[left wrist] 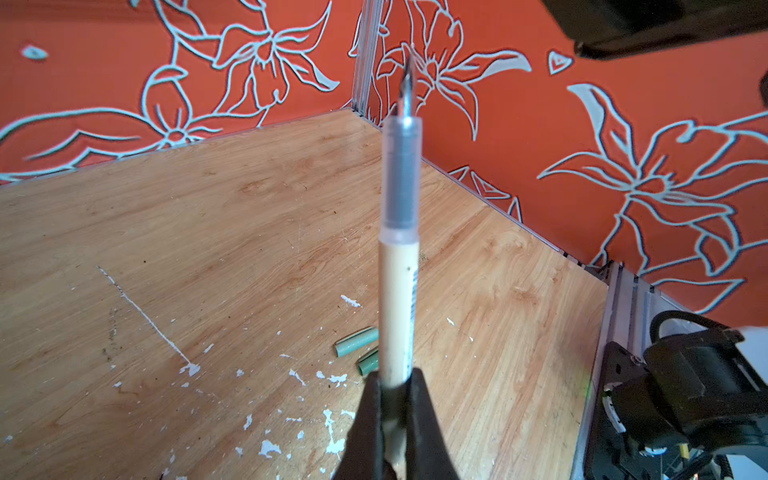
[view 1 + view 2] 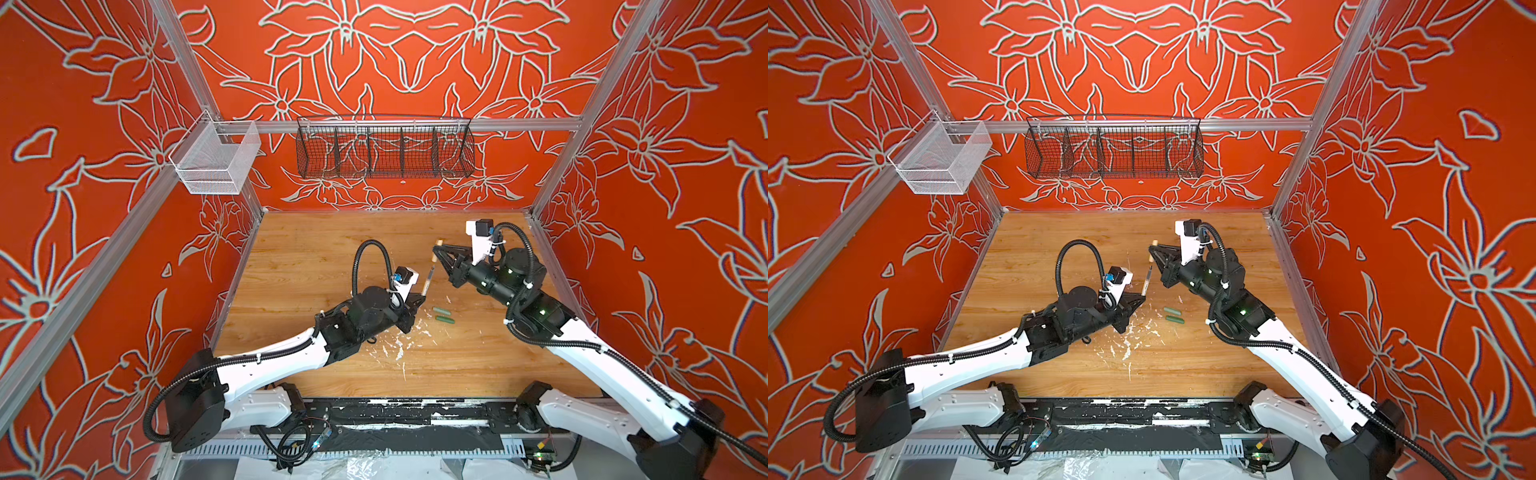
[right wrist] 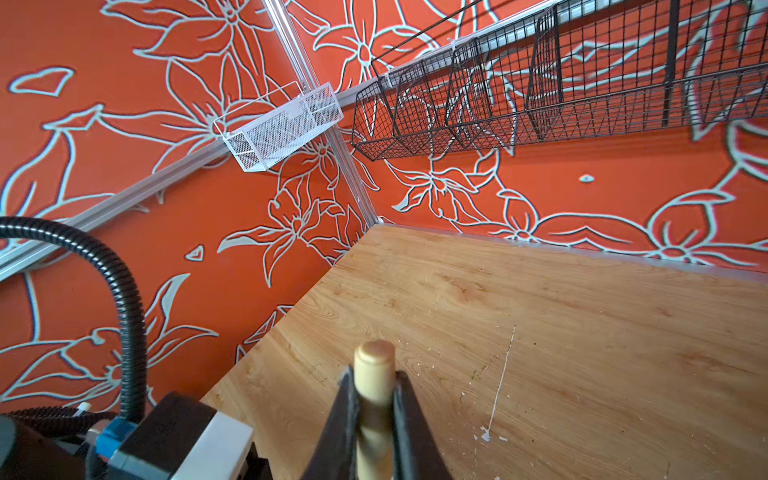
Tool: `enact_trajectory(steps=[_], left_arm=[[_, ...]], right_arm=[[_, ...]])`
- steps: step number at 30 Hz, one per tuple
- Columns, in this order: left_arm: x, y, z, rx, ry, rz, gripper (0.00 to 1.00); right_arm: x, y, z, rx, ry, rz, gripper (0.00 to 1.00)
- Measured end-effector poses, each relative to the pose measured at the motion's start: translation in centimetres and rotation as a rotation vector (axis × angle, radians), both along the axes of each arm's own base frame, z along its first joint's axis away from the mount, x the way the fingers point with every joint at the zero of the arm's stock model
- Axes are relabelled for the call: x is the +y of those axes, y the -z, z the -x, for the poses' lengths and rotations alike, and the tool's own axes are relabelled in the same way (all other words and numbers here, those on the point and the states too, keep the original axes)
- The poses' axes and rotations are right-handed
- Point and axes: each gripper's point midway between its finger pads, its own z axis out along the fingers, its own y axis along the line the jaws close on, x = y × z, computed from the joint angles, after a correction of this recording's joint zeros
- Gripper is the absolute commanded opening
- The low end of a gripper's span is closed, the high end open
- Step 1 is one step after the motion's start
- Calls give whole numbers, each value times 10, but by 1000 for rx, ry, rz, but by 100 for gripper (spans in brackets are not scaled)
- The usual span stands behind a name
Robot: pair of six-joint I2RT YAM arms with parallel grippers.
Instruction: Insert the pens into the pen caps
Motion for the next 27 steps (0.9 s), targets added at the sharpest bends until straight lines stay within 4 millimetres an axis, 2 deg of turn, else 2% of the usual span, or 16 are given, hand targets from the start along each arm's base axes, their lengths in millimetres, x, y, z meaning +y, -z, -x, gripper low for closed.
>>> enact_trajectory(steps=[8,19,27], left_arm=[[1,1,0,1,-5,-5,0],[2,4,1,8,-7,-17,0],[5,-2,0,-4,-20,-7,0]], right_arm=[[-3,13,-3,26,26,7,0],[-3,12,-4,40,31,-24,0],[-3,13,-4,53,30,-30,0]])
